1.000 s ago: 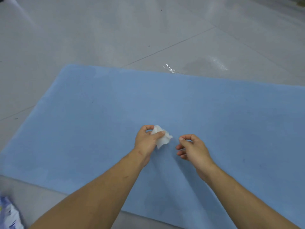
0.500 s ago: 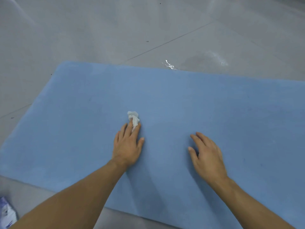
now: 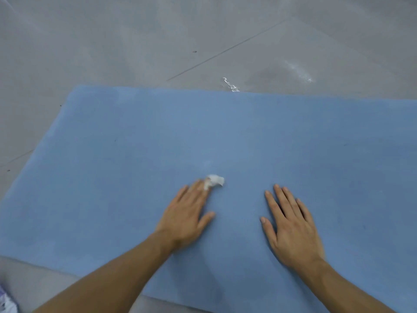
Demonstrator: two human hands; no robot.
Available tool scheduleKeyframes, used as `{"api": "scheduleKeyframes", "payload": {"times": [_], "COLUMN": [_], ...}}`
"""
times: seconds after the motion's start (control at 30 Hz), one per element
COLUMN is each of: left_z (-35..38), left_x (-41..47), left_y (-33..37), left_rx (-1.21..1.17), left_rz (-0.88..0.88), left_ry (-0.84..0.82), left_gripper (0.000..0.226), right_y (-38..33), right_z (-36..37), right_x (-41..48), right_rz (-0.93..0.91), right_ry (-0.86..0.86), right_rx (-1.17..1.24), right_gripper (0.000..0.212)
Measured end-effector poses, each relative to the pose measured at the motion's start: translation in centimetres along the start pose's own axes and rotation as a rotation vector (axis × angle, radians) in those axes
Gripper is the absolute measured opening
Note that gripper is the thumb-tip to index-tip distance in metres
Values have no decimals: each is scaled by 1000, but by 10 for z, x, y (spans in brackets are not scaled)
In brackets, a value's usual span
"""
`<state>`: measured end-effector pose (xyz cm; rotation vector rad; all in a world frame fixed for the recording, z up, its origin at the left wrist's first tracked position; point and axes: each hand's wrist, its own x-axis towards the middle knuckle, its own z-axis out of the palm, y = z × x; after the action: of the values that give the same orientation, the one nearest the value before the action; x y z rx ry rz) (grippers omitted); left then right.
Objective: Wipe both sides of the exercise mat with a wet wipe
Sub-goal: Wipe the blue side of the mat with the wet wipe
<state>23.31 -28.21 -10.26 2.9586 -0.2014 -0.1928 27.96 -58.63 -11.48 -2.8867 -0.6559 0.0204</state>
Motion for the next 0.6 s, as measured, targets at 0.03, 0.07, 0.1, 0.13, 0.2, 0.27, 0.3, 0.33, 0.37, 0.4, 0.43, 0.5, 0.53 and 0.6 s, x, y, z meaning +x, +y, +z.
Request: {"api": "scheduleKeyframes", "payload": {"times": [0.03,0.07,0.1,0.13,0.2,0.27,0.3,0.33,0.37,0.4,0.43,0.5,0.53,0.6], "left_z": [-7,-15,-22,-28,-38,-40,-37,-32,-26,-21,-14,-3,-1,-3], "left_x": [8,16,23,30,44,51,52,51,49,45,41,32,31,35], "left_y": [-13,-24,-34,-42,-48,-40,-33,-23,-10,5,21,49,56,51], "left_rx": [-15,-25,-33,-42,-58,-78,-74,-53,-24,-9,-2,10,-1,5], "left_rz": [-108,-217,-292,-328,-341,-339,-302,-218,-95,41,160,287,293,269], "left_ry": [18,3,-41,-78,-116,-142,-152,-160,-149,-128,-110,-129,-135,-125], "left_gripper": [82,86,90,93,96,100,102,102,99,92,85,77,76,73], "right_y": [0,0,0,0,1,1,1,1,1,1,1,1,1,1], "right_z": [0,-1,-1,-1,-1,-1,0,0,1,1,1,1,1,0], "right_x": [0,0,-1,-1,0,0,0,0,0,1,1,1,1,1], "right_rz": [0,1,2,4,6,7,7,7,8,9,10,9,7,6], "right_ry": [-2,-5,-4,-5,-3,-6,-4,-2,1,2,3,3,1,-3], "right_rx": [-3,-6,-11,-13,-18,-20,-18,-16,-15,-14,-12,-8,-5,-5], "right_gripper": [65,65,65,65,66,66,66,66,66,66,66,66,66,66]}}
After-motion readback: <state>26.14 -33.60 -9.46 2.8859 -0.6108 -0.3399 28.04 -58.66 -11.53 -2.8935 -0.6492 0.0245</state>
